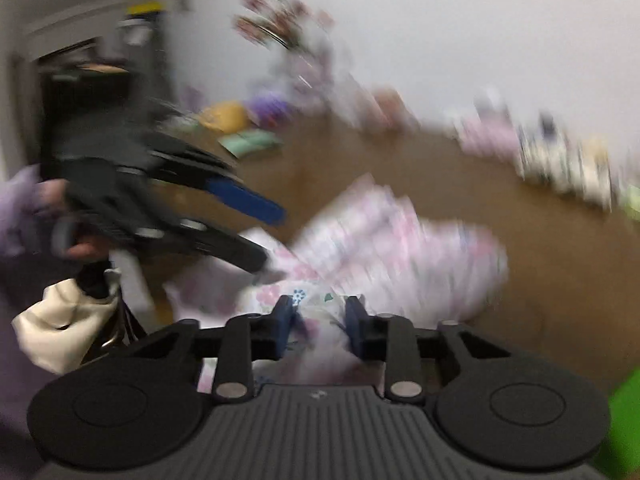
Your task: Fold clothes
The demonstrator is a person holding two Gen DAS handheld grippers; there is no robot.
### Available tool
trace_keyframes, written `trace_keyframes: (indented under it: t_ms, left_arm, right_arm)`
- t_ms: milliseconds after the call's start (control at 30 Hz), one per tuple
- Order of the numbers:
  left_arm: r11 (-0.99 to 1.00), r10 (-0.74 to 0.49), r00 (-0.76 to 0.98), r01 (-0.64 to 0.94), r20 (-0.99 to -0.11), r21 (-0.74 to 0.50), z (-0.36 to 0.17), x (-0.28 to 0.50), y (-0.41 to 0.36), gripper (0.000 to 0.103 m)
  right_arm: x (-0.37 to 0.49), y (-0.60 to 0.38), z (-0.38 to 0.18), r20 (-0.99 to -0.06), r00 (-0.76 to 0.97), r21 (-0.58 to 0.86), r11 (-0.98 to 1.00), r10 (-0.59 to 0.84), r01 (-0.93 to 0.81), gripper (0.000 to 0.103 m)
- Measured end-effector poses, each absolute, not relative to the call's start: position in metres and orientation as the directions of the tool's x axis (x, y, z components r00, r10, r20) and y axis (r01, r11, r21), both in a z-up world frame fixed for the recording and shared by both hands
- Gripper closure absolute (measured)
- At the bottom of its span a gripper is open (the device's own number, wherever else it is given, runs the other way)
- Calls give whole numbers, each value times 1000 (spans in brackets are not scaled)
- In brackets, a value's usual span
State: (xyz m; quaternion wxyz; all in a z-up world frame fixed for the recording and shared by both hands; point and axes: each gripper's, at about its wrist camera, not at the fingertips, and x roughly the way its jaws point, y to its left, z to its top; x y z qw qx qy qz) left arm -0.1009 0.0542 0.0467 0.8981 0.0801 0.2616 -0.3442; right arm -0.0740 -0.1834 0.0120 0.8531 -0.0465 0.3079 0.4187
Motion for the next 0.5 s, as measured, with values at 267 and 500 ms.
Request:
trace_keyframes:
  t_ms: [267, 500]
  left_arm:
    - [511, -666, 459, 855, -588, 88, 32, -124, 29, 33]
    - [522, -710, 350, 844, -610, -123, 21, -83, 39, 31]
  right_arm:
    - [-55, -209, 0, -520, 413, 371, 633, 748, -680, 70]
    - [-120, -209, 46, -421, 525, -46, 561, 740, -827, 18]
